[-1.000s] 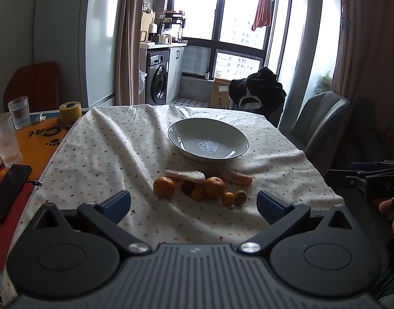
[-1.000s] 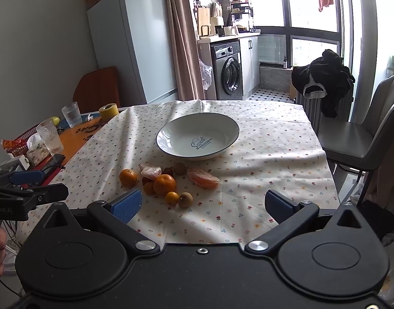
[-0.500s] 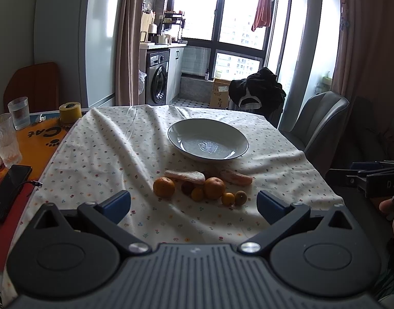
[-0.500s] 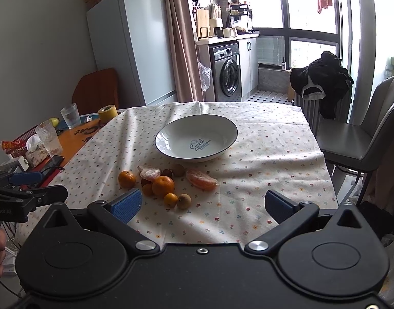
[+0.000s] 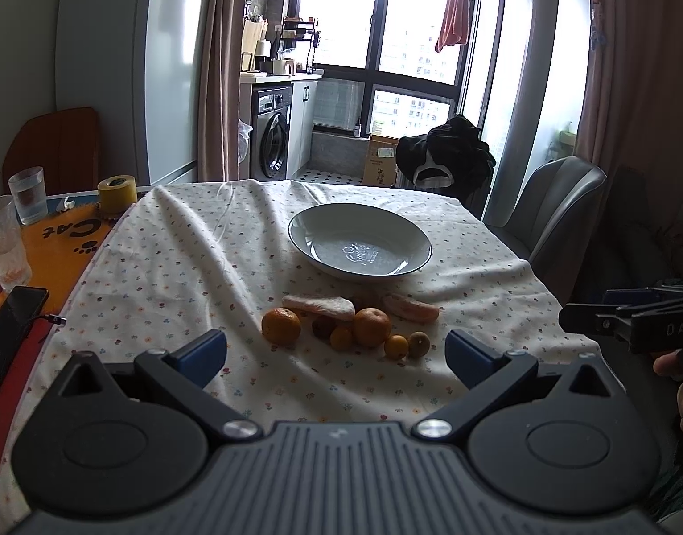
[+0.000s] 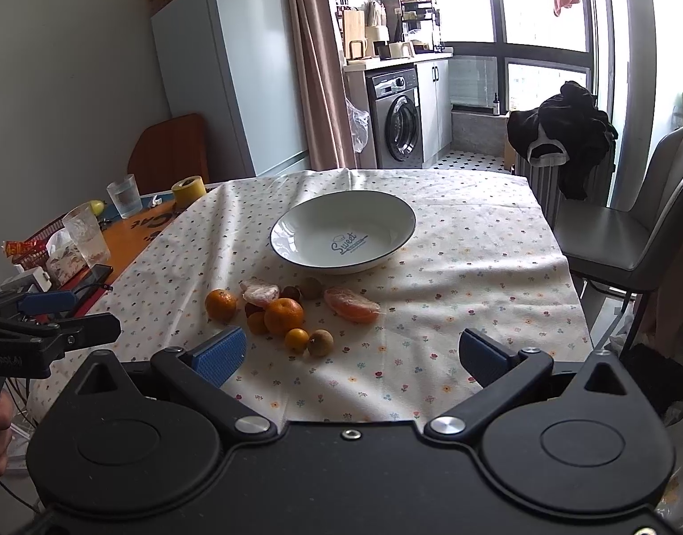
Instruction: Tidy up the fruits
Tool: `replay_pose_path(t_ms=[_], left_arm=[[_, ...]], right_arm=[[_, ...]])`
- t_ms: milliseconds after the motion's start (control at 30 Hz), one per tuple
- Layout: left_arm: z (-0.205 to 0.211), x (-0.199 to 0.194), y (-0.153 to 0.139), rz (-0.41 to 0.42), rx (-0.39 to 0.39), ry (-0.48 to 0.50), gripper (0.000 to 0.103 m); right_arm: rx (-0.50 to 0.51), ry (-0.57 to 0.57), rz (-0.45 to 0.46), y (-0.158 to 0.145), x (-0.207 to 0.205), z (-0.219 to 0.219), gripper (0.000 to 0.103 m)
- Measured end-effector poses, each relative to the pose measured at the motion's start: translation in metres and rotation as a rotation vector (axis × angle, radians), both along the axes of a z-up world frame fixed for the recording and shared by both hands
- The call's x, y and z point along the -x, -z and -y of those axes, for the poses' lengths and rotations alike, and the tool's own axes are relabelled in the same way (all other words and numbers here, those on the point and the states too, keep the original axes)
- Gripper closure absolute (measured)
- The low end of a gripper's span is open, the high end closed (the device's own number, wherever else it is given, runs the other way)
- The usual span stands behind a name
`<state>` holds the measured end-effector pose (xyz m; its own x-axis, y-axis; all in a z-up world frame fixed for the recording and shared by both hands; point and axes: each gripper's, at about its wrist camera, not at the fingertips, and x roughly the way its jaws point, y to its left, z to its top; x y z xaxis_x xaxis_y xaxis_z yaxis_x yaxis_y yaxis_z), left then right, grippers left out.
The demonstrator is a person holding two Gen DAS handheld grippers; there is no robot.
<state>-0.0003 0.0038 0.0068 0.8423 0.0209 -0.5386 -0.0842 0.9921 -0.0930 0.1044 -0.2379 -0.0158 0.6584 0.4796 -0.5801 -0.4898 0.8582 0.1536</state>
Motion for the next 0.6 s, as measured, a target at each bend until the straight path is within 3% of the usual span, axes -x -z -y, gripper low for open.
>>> replay_pose_path(t_ms=[233, 600], left_arm=[[-0.005, -0.017, 0.016, -0.003, 0.026, 0.008, 0.0], [-0.013, -0.042, 0.039, -0.017, 0.058, 0.027, 0.002]], right_arm=[[0.008, -0.01, -0.029, 0.016, -0.011, -0.001, 0.0], [-0.062, -0.049, -0.07, 0.039, -0.035, -0.002, 0.0]])
